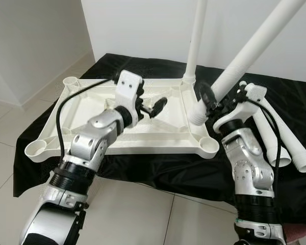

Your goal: Building children table

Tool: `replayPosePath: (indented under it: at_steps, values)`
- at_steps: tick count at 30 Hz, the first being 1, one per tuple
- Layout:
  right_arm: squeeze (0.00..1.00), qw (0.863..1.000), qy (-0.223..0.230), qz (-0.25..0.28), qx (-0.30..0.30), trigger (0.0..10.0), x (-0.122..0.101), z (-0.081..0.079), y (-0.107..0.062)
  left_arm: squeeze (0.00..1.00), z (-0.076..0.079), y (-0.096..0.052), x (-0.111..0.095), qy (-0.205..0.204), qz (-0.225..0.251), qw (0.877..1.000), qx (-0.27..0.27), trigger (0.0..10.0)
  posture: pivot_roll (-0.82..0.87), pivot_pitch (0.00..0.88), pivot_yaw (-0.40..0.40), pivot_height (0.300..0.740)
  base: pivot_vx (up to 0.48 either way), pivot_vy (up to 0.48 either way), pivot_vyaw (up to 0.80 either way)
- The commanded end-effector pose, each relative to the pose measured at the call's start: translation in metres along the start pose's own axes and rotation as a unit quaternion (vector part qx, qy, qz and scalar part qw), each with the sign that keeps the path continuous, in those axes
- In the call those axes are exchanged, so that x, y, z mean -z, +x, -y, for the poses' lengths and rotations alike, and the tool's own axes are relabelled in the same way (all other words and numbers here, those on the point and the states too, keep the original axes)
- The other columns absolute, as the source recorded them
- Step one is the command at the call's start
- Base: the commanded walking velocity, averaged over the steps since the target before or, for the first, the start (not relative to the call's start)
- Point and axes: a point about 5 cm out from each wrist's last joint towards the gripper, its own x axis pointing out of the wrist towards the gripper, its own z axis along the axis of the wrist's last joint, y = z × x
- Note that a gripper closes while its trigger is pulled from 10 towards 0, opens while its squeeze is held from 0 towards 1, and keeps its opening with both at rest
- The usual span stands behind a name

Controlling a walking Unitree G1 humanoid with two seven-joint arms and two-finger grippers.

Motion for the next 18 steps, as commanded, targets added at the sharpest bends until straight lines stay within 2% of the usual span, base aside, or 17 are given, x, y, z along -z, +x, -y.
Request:
replayPosePath:
  at_steps: [1, 3, 7, 10, 12, 15, 16, 18]
  values:
    - [0.0, 1.0, -0.006, 0.014, 0.002, 10.0, -0.002, -0.004, -0.001, 0.0, -0.011, -0.004, 0.001, 0.009, 0.007, 0.994, -0.105, 10.0, -0.11, 0.048, 0.074, 0.74, 0.0, 0.0, 0.0]
    - [0.0, 1.0, 0.009, 0.009, 0.015, 10.0, 0.002, -0.005, -0.002, 0.0, -0.009, -0.005, 0.01, -0.023, 0.0, 0.994, -0.106, 10.0, -0.11, 0.05, 0.069, 0.74, 0.0, 0.0, 0.0]
    - [0.0, 1.0, 0.014, 0.01, 0.018, 10.0, 0.003, -0.005, -0.002, 0.0, -0.001, -0.003, 0.015, -0.019, -0.007, 0.997, -0.076, 10.0, -0.11, 0.05, 0.061, 0.74, 0.0, 0.0, 0.0]
    - [0.0, 1.0, 0.011, 0.014, 0.02, 10.0, 0.001, -0.004, -0.002, 0.0, 0.006, 0.0, 0.014, 0.004, -0.003, 0.998, -0.063, 10.0, -0.13, 0.044, 0.067, 0.74, 0.0, 0.0, 0.0]
    - [0.0, 0.999, -0.004, 0.022, 0.026, 10.0, -0.002, 0.0, -0.004, 0.0, 0.01, 0.003, 0.015, 0.035, -0.003, 0.997, -0.066, 10.0, -0.13, 0.042, 0.068, 0.74, 0.0, 0.0, 0.0]
    - [0.0, 0.999, -0.009, 0.025, 0.032, 10.0, -0.002, 0.003, -0.005, 0.0, 0.014, 0.005, 0.017, 0.051, -0.006, 0.997, -0.058, 10.0, -0.13, 0.04, 0.069, 0.74, 0.0, 0.0, 0.0]
    - [0.0, 0.999, -0.011, 0.027, 0.036, 10.0, -0.003, 0.005, -0.007, 0.0, 0.016, 0.005, 0.018, 0.069, -0.009, 0.996, -0.052, 10.0, -0.13, 0.04, 0.069, 0.74, 0.0, 0.0, 0.0]
    - [0.0, 0.998, -0.022, 0.036, 0.05, 10.0, -0.006, 0.01, -0.01, 0.0, 0.031, 0.009, 0.024, 0.108, -0.019, 0.994, -0.001, 10.0, -0.13, 0.041, 0.062, 0.74, 0.0, 0.0, 0.0]
